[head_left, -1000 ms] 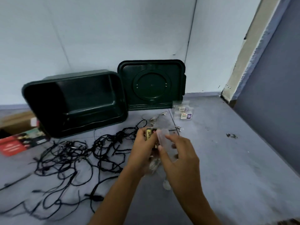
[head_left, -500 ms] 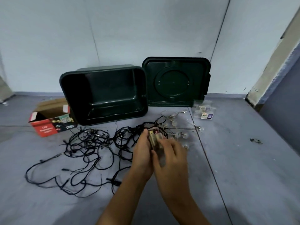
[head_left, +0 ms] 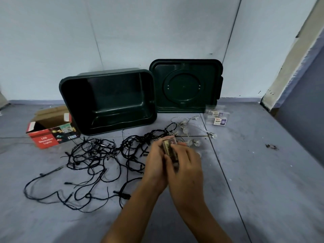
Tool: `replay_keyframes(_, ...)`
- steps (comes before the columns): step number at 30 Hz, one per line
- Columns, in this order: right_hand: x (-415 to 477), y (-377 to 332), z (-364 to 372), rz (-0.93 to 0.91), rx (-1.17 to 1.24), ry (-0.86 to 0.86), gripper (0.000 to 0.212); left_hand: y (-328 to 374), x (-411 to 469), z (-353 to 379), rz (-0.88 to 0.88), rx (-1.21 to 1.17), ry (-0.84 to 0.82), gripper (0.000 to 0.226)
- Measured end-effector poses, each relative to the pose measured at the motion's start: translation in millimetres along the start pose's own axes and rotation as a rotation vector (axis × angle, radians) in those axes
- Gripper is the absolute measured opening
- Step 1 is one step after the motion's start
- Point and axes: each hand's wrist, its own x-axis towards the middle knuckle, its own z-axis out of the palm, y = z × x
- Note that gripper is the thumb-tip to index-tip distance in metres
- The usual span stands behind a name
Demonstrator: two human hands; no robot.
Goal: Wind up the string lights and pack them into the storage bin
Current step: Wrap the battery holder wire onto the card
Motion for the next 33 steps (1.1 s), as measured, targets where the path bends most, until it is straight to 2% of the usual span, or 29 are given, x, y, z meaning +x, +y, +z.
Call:
replay_keyframes(4,-1,2,1,-0.02,-0.001,-0.006,0.029,2,0,-2,-0.032,-0.025,0.025,0.034)
replay_keyframes(8,-1,10,-1,-0.056,0.093,-0.046,0.033,6,-1,-2,-0.071,-0.078,0.019,0.048)
replay_keyframes(14,-5,13,-3,-0.044,0.25,-0.078,0.034,6,0,-6,-0.062,-0.095,-0.01,0.042)
replay_keyframes(18,-10,15,-2,-0.04,0.205,-0.088,0.034,3,3,-8,-0.059,-0.121,-0.011,0.039)
replay_keyframes(24,-11,8,-2,0.022,0.088,-0.104,0.044,-2,5,-5,-0.018,-0.037,0.011,0.042)
replay_keyframes(33,-9,4,-3,-0.044,-0.004,-0.085,0.043,1,8,-3,-0.001,-0.093,-0.002,0.038)
